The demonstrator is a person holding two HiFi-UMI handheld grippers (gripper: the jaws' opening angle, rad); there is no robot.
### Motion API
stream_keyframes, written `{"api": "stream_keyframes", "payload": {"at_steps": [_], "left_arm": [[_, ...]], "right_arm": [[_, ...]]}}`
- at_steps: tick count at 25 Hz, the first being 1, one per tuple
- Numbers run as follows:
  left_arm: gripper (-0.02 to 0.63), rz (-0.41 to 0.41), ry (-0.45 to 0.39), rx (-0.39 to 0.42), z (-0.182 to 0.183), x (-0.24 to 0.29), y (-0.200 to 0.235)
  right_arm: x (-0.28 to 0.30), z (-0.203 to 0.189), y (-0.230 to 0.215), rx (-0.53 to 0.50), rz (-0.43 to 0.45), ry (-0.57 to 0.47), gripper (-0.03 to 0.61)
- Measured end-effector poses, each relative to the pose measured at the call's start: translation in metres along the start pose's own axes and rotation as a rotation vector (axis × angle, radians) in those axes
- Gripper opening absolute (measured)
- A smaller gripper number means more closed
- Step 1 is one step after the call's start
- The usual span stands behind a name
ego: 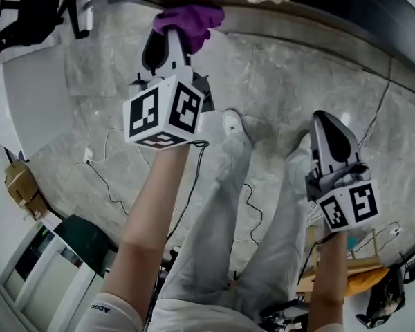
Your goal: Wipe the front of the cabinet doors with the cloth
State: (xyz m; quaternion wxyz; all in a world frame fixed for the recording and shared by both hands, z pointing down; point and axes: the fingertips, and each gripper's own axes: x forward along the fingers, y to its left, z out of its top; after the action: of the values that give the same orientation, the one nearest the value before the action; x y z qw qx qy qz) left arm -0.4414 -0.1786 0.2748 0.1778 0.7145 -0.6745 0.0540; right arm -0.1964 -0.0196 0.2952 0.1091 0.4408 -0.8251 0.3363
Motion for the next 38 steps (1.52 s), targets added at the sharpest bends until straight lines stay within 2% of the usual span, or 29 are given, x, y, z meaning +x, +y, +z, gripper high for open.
{"api": "stream_keyframes", "payload": {"at_steps": [3,6,11,16,21,25,28,31,38], "left_arm": [[0.051,0.053,-0.01,-0.011,-0.002,-0.006,0.004],[0.051,0.07,-0.022,-0.026,-0.009,-0.016,-0.007],[0.051,0.049,0.002,-0.047,-0.044,-0.037,-0.071],[0.051,-0.025,0.057,-0.082,-0.092,-0.034,-0.162],[0.051,-0.136,0.098,-0.041,-0.125,-0.018,-0.247],[0.051,-0.204,0.106,-0.02,-0.132,0.0,-0.285],[0.051,-0.234,0.125,0.004,-0.136,0.011,-0.296],[0.051,-0.237,0.142,0.02,-0.137,0.019,-0.287],[0.051,-0.168,0.164,0.027,-0.127,0.026,-0.203]], "right_arm": [[-0.006,-0.012,-0.008,0.012,0.017,0.016,0.026],[-0.016,-0.019,-0.016,-0.003,0.048,0.037,0.026],[-0.051,-0.028,-0.051,-0.021,0.077,0.078,0.026],[-0.083,-0.032,-0.096,-0.041,0.071,0.106,0.026],[-0.108,-0.034,-0.13,-0.026,0.046,0.094,0.026],[-0.117,-0.039,-0.146,0.001,0.014,0.071,0.026],[-0.121,-0.045,-0.15,0.025,-0.011,0.061,0.026],[-0.12,-0.051,-0.149,0.04,-0.033,0.056,0.026],[-0.085,-0.052,-0.123,0.064,-0.057,0.033,0.026]]}}
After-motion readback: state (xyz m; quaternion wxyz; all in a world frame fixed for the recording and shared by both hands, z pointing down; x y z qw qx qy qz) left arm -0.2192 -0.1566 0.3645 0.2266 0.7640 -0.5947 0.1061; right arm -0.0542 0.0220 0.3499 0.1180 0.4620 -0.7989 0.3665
